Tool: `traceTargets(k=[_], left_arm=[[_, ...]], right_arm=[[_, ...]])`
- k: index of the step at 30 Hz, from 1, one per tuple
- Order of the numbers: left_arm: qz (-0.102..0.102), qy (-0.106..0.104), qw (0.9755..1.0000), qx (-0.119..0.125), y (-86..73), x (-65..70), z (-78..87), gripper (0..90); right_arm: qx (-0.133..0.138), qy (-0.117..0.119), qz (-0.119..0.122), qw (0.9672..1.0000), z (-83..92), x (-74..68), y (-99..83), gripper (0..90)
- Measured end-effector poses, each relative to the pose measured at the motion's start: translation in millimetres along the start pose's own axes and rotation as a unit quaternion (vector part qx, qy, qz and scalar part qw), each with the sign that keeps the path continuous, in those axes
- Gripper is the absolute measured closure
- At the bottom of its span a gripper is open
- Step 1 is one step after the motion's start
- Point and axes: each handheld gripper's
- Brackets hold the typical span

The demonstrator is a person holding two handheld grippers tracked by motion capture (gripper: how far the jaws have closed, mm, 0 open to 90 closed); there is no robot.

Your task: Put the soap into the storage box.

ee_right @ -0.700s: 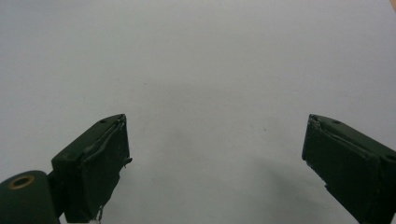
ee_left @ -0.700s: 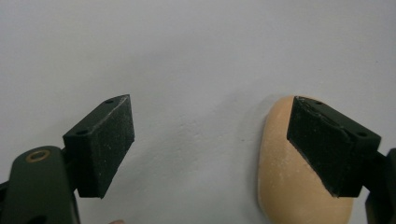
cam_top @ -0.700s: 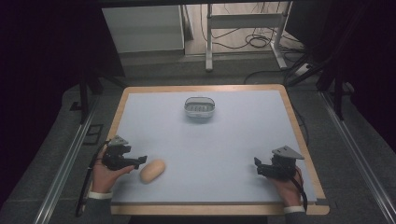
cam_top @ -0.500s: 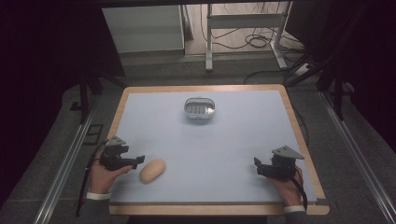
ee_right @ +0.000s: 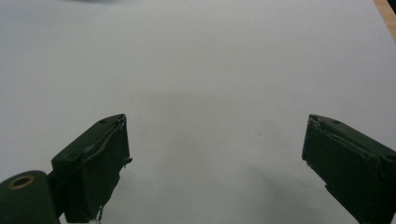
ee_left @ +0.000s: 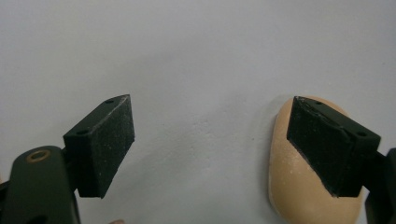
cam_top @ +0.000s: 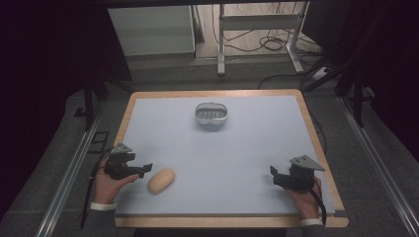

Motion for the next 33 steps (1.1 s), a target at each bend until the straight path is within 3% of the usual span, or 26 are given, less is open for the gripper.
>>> traceTargets(k=[4,7,10,17,26,27,33], left_arm=[[-0.006,0.005,1.0,-0.004,-0.5,3.0,-1.8,15.6],[-0.002,0.008,1.0,0.001,1.3,3.9,1.5,15.6],[-0.002,0.012,0.9999,0.001,2.7,4.2,3.9,15.6],[-0.004,0.012,0.9999,-0.006,5.3,3.3,4.6,15.6],[-0.005,-0.016,0.9997,-0.017,11.1,4.2,10.5,18.7],[-0.008,-0.027,0.9995,-0.015,13.4,4.5,13.5,19.0],[-0.026,-0.037,0.9985,-0.03,22.7,8.9,15.5,18.7]], right_arm=[[0.0,0.001,-0.002,1.0,-0.3,0.7,0.0,7.5],[0.008,-0.008,0.02,0.9997,1.1,-4.4,-0.7,7.8],[0.012,-0.012,0.024,0.9996,2.2,-5.6,-1.0,7.9],[0.02,-0.008,0.007,0.9997,4.0,-2.3,-1.6,8.0],[0.021,-0.008,0.012,0.9997,4.0,-3.5,-1.7,8.5],[0.02,-0.008,0.013,0.9997,3.6,-3.3,-1.6,8.5],[0.021,-0.004,0.01,0.9997,4.2,-2.6,-1.8,8.5]])
Point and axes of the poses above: each handheld gripper's, and its own axes: z roughly backward along the jaws, y roughly out of its top, x roughly to its right, and after that the axes turned 4 degrees about x, right-handed
